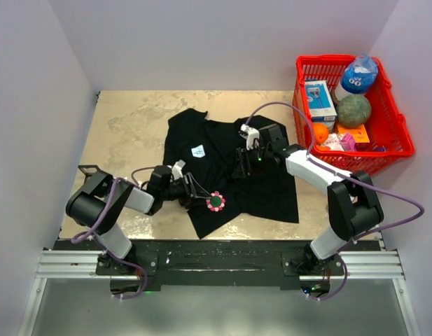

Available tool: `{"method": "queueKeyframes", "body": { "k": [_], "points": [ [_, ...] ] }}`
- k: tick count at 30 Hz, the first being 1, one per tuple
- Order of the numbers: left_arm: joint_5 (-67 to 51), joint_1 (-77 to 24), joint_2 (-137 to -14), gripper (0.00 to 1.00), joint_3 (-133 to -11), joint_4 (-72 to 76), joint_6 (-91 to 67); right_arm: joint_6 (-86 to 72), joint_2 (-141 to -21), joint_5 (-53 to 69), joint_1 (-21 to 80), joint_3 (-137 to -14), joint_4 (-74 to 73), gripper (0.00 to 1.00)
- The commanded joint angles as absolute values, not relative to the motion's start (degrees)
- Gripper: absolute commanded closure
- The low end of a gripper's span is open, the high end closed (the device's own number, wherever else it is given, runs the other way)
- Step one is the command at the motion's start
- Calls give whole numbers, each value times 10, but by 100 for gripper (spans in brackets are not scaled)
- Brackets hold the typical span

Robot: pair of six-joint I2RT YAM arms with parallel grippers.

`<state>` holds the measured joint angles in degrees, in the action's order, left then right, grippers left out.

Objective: Remove the brooch from the garment
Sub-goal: Move the brooch onto the clothes, then pick up the brooch from the clothes.

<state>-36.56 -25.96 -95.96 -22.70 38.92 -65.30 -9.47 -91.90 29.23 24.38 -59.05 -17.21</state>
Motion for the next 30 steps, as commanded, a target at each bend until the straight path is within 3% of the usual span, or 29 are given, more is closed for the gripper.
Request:
{"method": "queueKeyframes", "body": {
  "k": [1, 6, 10, 15, 24, 30],
  "points": [
    [-337, -233, -922, 46, -260, 285, -595, -95, -918, 289, 279, -598, -149, 54],
    [-336, -195, -868, 43, -379, 21, -380, -43, -901, 314, 330, -613, -184, 63],
    [-410, -171, -906, 58, -444, 7, -297, 46, -864, 259, 412, -594, -181, 75],
    [-523, -169, -1004, 71, -454, 68, -287, 62, -840, 221, 442, -539, -155, 80],
    [-620, -156, -1057, 66, -468, 43, -204, 38, -890, 223, 445, -560, -138, 53],
    [-624, -146, -1073, 72, -478, -40, -156, 64, -933, 242, 461, -577, -127, 51]
  ]
}}
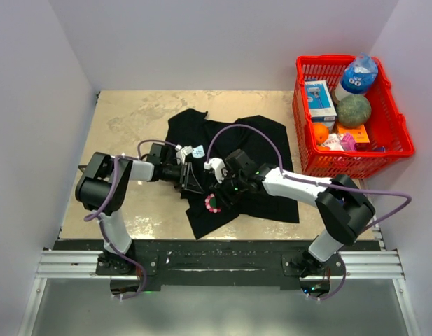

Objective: Remove the brooch from the garment
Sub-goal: Pick up the brooch from the clothes.

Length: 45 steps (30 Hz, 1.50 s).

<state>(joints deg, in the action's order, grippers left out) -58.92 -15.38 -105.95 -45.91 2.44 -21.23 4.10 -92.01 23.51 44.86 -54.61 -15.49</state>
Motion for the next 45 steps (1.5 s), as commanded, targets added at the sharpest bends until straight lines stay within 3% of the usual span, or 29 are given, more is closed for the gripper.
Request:
{"method": "queueKeyframes", "body": {
  "k": [1, 11, 17, 24, 26, 28, 32, 35, 45],
  "points": [
    [-619, -143, -1073, 72, -478, -46, -153, 69, -935, 242, 467, -580, -125, 51],
    [-655, -130, -1068, 72, -469, -31, -156, 122, -963, 152, 526, -613, -105, 49],
    [-758, -128, -1054, 79, -458, 27, -170, 149, -958, 147, 529, -614, -105, 50],
    [-744, -141, -1056, 92, -474, 26, -158, 124, -844, 177, 513, -605, -149, 50],
    [-727, -147, -1064, 92, -488, 3, -132, 116, -831, 177, 512, -597, -186, 50],
    [-709, -158, -1074, 85, -491, 2, -125, 91, -836, 185, 505, -588, -217, 50],
    [-704, -178, -1098, 78, -494, 7, -127, 54, -833, 164, 505, -523, -156, 45],
    [-697, -186, -1103, 77, -481, 24, -136, 52, -839, 149, 506, -489, -95, 43],
    [-695, -206, -1128, 82, -479, 43, -160, 35, -868, 153, 506, -495, -92, 39]
  ]
}}
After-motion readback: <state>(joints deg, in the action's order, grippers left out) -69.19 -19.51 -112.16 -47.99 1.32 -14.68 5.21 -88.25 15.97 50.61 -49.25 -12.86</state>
